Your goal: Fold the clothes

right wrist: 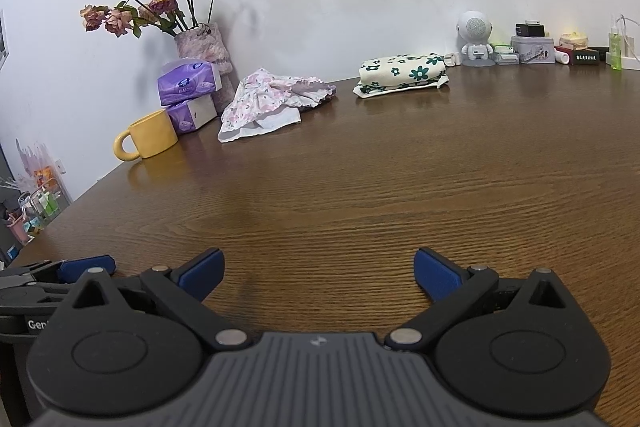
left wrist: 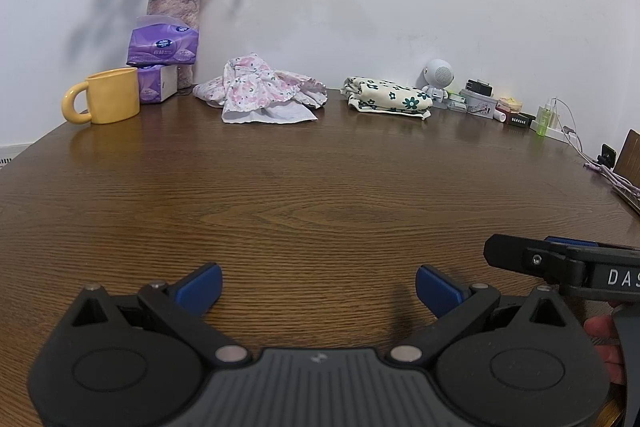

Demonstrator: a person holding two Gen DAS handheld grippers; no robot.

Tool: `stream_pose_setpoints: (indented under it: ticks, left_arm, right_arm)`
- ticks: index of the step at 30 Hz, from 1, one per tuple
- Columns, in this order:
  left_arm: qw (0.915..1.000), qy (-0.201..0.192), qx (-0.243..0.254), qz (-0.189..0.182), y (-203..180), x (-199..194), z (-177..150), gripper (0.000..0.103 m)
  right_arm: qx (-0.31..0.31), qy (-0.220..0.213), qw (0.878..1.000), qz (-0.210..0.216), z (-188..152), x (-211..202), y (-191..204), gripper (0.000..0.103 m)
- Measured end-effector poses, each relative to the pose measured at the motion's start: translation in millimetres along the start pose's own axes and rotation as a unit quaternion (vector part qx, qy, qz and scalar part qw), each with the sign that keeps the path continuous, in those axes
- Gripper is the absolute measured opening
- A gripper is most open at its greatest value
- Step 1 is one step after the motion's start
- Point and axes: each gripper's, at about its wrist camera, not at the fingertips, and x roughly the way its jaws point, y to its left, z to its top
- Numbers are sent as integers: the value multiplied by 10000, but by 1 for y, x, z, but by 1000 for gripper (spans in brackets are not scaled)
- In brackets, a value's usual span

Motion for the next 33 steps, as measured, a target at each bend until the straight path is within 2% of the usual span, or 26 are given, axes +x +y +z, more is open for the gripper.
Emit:
stream_pose_setpoints:
  ticks: [33]
  left_arm:
    - [10000,31,65,11,-1,2,0,103]
  right_arm:
    - [3,-3,10000,30,-1,0,0,103]
